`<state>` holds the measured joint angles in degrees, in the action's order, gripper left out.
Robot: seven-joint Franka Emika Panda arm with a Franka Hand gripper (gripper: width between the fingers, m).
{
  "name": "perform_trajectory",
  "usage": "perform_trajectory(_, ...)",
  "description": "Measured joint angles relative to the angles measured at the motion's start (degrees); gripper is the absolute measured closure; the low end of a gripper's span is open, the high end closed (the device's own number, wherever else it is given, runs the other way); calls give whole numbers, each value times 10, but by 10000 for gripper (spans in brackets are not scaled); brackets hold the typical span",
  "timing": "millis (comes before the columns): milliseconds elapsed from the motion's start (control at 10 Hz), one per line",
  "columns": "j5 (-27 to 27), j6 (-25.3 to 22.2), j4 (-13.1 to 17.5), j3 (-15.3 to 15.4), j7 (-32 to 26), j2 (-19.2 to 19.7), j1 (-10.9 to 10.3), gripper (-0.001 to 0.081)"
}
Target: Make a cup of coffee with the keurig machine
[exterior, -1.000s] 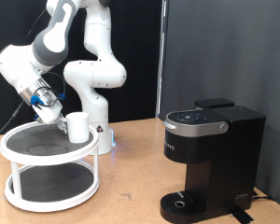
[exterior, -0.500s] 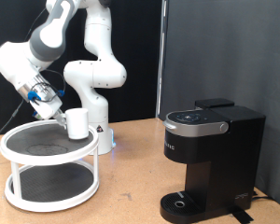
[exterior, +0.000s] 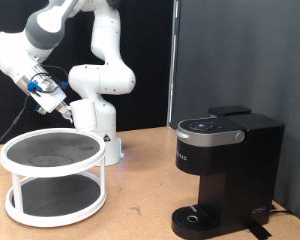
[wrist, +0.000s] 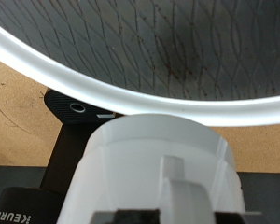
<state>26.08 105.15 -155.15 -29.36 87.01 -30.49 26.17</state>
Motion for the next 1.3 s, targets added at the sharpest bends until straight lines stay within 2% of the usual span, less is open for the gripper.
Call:
perform_trajectory(200, 36, 0, -2, 9, 18, 5, -13, 802)
perform_trajectory(300, 63, 15, -3, 22, 33, 8, -25, 802)
perform_trajectory(700, 154, 124, -4, 87, 94, 30, -69, 802)
perform_trajectory(1000, 203, 171, 17, 119, 106, 72, -101, 803)
perform_trajectory(1300, 242, 189, 52, 139, 101, 118, -128, 803)
